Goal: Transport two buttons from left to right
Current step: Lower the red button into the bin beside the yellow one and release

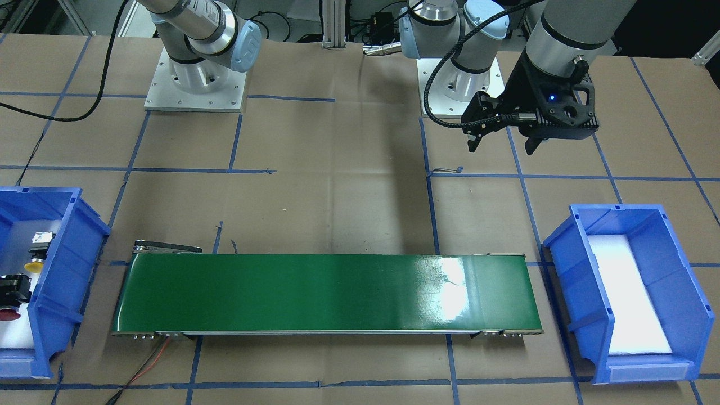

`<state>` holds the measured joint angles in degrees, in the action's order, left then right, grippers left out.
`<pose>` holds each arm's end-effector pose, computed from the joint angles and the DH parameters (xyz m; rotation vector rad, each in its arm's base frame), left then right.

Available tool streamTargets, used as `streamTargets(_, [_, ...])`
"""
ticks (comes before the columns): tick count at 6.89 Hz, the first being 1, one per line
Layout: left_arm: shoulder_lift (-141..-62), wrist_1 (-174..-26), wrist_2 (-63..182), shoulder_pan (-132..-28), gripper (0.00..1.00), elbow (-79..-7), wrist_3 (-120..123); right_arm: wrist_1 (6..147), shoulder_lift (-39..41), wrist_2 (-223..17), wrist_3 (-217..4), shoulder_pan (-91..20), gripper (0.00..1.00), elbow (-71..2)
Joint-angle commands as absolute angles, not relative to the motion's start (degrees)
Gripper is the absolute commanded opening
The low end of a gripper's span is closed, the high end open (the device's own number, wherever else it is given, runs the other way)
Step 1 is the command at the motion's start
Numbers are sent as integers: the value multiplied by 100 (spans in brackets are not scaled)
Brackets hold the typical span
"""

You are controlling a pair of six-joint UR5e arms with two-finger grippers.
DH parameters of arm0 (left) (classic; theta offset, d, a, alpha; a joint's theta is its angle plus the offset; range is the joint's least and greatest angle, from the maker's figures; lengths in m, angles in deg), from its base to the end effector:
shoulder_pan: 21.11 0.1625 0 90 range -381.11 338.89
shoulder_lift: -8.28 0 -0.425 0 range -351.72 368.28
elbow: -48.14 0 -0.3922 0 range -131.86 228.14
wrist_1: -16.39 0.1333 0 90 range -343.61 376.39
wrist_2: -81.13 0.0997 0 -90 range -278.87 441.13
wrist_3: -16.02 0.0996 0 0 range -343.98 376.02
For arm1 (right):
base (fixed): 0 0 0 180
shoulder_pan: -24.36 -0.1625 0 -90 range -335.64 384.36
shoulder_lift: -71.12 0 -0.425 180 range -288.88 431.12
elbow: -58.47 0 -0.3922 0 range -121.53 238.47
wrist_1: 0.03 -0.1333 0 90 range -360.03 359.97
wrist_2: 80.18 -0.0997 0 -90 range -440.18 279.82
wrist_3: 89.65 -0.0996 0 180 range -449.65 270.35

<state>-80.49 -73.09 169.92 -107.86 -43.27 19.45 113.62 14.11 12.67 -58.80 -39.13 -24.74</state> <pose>-0.1078 -0.4903 0.4872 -0.0050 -3.1208 0.0112 -0.1880 -0.6644 0.2420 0.1198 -3.1155 -0.0981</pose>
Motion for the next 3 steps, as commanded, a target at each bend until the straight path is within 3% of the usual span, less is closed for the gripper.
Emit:
streamTargets(1, [-8049,-7309,16990,-10786,100,-4327,1945,11361,1443,1342,-5889,-3910,10,-2590])
streamTargets(2, [-8049,-7309,16990,-10786,100,-4327,1954,11370,1443,1664,-5855,-3910,46,-2556])
streamTargets(3, [-8049,-7309,16981,-10786,100,-4327,1954,11361,1443,1720,-5854,-3910,92,-2529])
